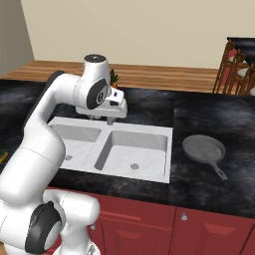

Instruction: Pick the pan and sponge and place them into the sink. Then turn on the water.

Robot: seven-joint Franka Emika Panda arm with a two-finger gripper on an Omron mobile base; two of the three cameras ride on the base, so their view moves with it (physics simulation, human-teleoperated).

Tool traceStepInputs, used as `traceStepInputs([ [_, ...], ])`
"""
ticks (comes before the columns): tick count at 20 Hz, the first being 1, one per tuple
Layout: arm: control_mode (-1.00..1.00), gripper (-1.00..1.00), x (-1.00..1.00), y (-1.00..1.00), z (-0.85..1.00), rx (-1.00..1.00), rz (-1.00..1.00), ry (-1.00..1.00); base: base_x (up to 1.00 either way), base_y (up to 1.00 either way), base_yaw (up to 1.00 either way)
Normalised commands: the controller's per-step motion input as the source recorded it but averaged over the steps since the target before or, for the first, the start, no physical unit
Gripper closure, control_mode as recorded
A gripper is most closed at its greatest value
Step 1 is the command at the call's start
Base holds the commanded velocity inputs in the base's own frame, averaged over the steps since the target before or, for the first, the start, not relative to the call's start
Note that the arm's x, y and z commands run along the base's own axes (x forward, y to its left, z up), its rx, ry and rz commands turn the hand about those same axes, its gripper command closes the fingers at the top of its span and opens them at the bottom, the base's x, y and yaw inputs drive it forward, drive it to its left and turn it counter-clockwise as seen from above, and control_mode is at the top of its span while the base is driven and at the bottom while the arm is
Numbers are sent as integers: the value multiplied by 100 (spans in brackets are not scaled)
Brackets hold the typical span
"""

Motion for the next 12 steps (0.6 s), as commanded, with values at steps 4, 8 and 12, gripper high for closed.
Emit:
traceStepInputs([
  [4,-100,-100,-1,-36,-1,2,-1,7,0,0,0],
  [8,-100,-100,0,-39,-2,2,-1,7,0,0,0],
  [12,-100,-100,0,-37,-2,2,-1,7,0,0,0],
])
